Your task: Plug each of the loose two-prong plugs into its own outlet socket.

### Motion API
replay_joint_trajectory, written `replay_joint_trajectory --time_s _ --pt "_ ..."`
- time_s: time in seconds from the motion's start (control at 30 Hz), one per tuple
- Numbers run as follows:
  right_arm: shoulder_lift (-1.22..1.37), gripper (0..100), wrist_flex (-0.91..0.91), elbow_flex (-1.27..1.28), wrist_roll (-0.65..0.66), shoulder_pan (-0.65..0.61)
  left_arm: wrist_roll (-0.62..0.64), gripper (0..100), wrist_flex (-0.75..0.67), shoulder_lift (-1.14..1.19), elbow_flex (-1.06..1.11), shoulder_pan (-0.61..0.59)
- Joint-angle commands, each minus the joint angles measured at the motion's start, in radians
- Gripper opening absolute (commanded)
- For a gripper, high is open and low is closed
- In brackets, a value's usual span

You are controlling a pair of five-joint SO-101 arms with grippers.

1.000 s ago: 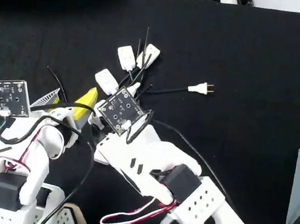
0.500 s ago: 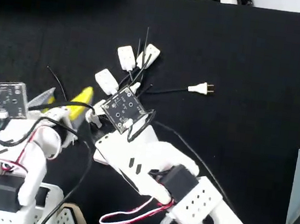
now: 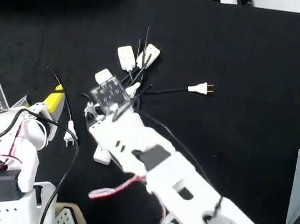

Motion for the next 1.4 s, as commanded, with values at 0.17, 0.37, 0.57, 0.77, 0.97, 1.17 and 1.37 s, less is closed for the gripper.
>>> replay_joint_trajectory --time_s 0.17,0.37,0.57,0.77,0.97,1.17,1.37 --pt "0.291 1.1 -0.117 -0.171 0.002 0.044 0.012 30 -0.006 -0.005 -0.004 -0.018" --pt "0.407 1.1 -0.189 -0.185 0.003 0.044 0.012 30 -0.005 -0.005 -0.002 -0.018" --pt "0.475 1.1 -0.189 -0.229 0.003 0.044 0.012 30 -0.006 -0.005 0.012 -0.019" --pt "0.49 1.1 -0.227 -0.228 0.003 0.052 0.012 30 -0.006 -0.005 0.013 -0.019" --pt "0.49 1.1 -0.224 -0.203 0.003 0.077 0.012 30 -0.006 -0.005 0.013 -0.019" --pt "0.49 1.1 -0.224 -0.194 0.003 0.072 0.012 30 -0.006 -0.005 0.013 -0.019" --pt "0.492 1.1 -0.224 -0.18 0.002 0.041 0.012 30 -0.006 -0.005 0.013 -0.019"
